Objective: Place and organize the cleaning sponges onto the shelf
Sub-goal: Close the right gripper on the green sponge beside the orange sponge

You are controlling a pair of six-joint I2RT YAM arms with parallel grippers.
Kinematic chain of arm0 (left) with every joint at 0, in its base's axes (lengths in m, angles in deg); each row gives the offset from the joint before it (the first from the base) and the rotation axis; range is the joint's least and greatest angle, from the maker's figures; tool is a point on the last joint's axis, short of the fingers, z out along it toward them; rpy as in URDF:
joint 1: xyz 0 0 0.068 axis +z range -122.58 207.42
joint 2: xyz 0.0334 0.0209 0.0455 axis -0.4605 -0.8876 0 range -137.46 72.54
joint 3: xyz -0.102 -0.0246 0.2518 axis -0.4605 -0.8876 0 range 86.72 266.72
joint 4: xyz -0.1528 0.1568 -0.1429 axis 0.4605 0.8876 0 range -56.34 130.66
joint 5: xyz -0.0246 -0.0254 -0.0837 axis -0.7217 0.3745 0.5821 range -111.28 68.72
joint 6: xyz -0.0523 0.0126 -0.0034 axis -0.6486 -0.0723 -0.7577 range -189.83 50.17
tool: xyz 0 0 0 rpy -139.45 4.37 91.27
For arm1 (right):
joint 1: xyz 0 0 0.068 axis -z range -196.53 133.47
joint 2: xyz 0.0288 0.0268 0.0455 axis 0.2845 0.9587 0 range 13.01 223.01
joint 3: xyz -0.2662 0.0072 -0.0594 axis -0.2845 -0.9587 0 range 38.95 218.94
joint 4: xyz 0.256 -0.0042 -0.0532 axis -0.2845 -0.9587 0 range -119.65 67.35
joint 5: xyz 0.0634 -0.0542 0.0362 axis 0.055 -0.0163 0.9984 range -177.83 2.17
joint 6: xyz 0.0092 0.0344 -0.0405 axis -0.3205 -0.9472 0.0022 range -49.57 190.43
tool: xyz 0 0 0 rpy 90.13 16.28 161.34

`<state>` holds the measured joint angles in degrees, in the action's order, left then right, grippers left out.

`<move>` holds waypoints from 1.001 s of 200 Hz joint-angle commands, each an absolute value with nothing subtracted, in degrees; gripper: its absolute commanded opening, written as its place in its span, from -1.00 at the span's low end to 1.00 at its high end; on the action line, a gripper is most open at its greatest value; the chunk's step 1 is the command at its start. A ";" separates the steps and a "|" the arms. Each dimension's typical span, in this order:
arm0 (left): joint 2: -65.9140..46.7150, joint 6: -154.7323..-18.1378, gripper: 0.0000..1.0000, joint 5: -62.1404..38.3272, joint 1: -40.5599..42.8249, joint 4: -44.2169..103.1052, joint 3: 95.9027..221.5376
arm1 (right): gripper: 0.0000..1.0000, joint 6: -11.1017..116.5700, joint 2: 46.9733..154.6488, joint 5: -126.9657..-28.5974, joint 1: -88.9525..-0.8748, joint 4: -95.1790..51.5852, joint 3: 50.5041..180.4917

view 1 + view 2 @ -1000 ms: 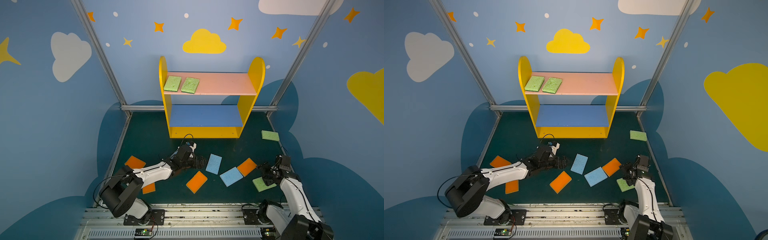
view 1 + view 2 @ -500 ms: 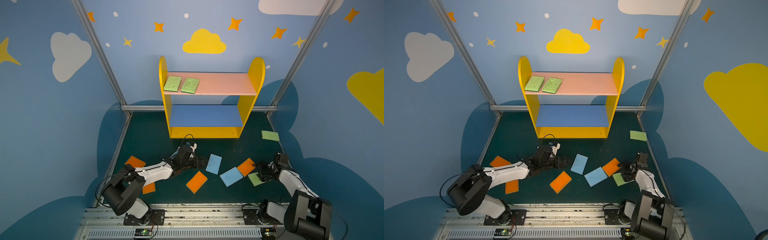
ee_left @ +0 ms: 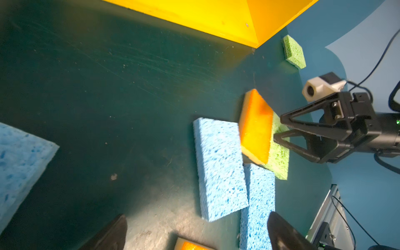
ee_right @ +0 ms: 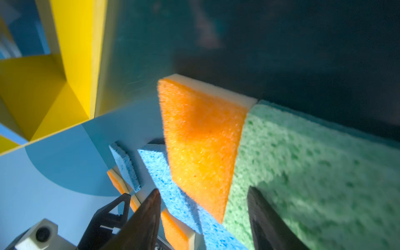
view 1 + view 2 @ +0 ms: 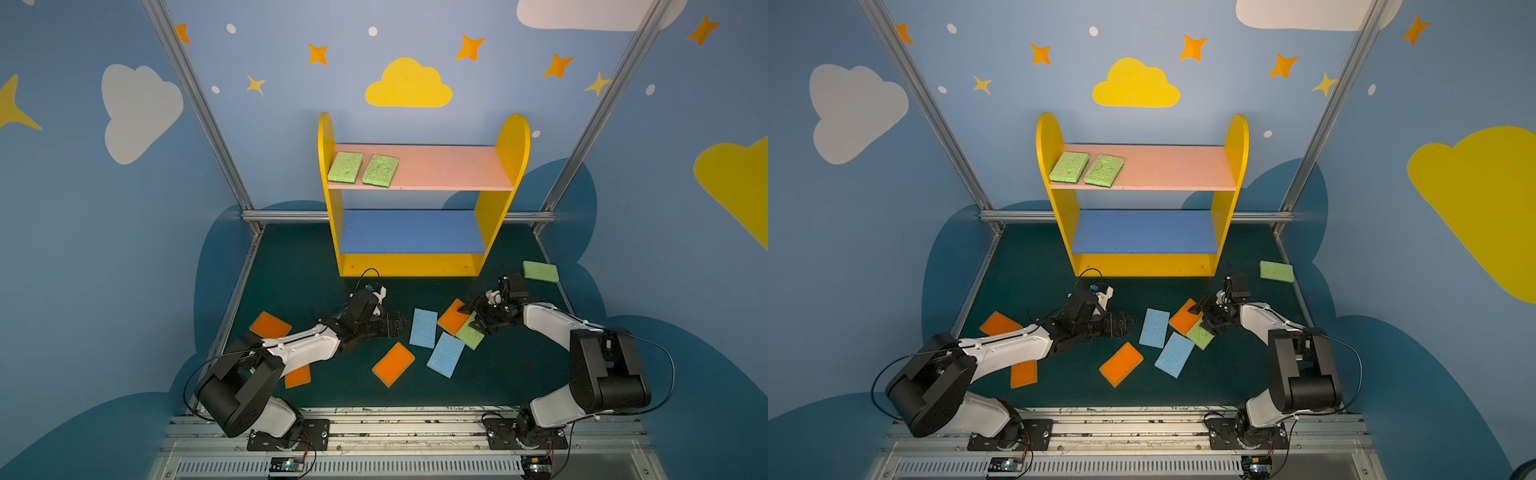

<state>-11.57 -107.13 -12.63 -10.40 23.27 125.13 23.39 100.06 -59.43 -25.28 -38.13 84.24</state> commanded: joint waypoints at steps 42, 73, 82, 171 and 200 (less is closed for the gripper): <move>-14.08 -100.67 0.06 -8.32 -13.14 30.58 135.77 | 0.34 32.82 86.47 -57.73 -25.08 -46.57 88.35; -20.66 -99.78 -0.31 -5.53 -16.63 32.32 143.03 | -0.03 33.11 84.24 -49.61 -18.89 -47.23 82.44; -22.70 -100.21 -0.36 -4.59 -17.24 32.11 144.55 | -0.11 34.14 83.74 -48.46 -17.19 -47.57 80.84; -28.08 -102.96 0.37 -6.23 -18.63 31.13 147.45 | -0.03 35.46 87.70 -51.06 -16.08 -48.77 72.57; -26.34 -102.22 0.66 -7.50 -18.74 32.60 146.60 | -0.03 34.11 89.03 -52.74 -14.94 -46.20 70.61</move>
<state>-28.27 -102.89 -6.34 -18.62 30.88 146.60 35.34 88.62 -52.17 -15.82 -49.00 71.89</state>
